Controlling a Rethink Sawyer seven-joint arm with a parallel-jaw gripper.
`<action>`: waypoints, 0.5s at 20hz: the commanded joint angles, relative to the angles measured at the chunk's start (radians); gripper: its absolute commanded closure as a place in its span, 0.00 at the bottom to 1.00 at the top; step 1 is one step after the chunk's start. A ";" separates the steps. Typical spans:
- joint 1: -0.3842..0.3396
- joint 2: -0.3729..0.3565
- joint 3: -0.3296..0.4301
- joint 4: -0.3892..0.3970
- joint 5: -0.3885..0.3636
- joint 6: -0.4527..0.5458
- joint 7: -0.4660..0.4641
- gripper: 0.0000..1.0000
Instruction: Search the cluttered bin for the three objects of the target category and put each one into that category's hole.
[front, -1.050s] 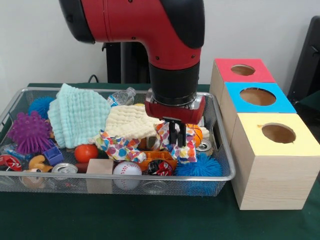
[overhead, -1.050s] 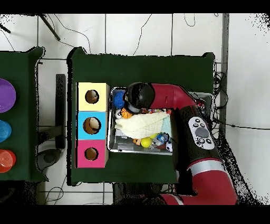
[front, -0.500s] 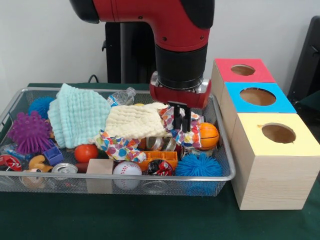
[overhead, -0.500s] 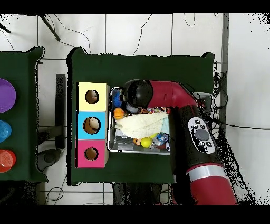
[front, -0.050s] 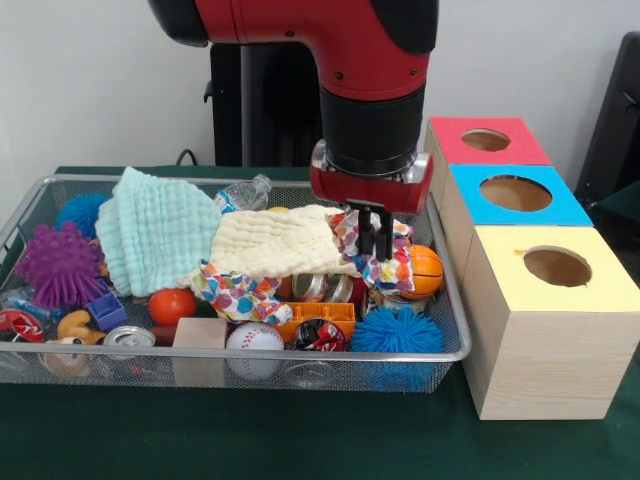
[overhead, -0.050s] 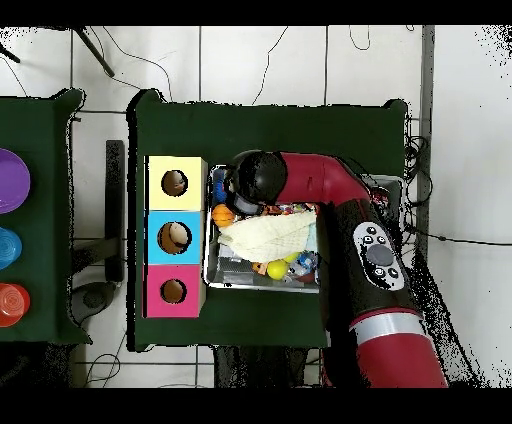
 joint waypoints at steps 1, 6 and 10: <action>0.019 -0.016 0.007 0.089 0.042 0.134 0.037 1.00; 0.038 -0.032 -0.004 0.094 0.059 0.162 0.060 1.00; 0.051 -0.043 -0.008 0.084 0.082 0.206 0.075 1.00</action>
